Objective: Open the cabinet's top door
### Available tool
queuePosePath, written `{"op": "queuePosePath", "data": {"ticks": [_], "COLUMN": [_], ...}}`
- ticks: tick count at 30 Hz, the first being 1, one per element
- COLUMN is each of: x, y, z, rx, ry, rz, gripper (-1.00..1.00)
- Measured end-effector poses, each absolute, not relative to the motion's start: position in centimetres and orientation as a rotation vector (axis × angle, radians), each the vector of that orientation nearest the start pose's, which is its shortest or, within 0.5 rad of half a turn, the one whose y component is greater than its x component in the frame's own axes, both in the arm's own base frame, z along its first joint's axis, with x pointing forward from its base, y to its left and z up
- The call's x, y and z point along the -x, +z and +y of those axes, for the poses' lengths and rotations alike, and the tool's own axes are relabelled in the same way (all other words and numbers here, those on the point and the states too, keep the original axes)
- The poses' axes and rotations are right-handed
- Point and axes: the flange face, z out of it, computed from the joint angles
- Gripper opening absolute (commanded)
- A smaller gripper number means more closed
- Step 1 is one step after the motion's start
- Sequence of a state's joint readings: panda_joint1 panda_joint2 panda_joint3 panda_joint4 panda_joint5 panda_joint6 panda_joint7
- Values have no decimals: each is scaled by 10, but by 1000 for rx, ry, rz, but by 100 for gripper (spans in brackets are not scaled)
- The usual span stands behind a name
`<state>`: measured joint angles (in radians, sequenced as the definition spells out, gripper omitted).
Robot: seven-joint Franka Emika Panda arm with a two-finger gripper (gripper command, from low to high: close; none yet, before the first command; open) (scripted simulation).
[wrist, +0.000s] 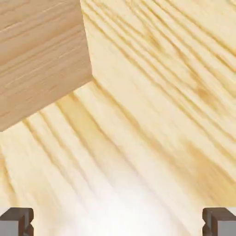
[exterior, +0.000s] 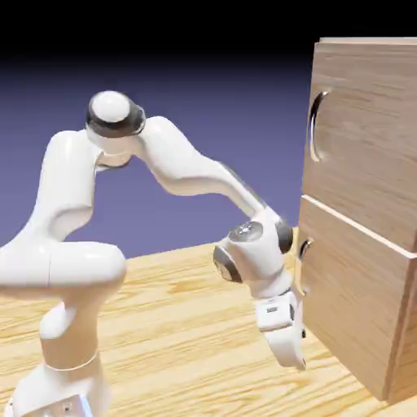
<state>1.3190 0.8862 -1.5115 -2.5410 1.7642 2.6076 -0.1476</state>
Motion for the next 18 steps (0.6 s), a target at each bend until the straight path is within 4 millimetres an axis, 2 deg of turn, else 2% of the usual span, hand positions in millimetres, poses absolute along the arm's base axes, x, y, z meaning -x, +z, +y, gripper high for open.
{"op": "queuePosePath", "data": {"ticks": [4,7,11,15,16,17,18], "x": [-434,-445,-448,-430,-427,-427,-440], "y": [347,399,473,549,557,557,558], "z": [-136,-106,-48,27,36,36,36], "rx": [2187,2106,1963,1778,1755,1755,1756], "ry": [-1184,-1386,-1616,-1783,-1796,-1796,-1798], "rz": [1676,1486,1176,824,785,785,784], "gripper": [0,0,0,0,0,0,0]}}
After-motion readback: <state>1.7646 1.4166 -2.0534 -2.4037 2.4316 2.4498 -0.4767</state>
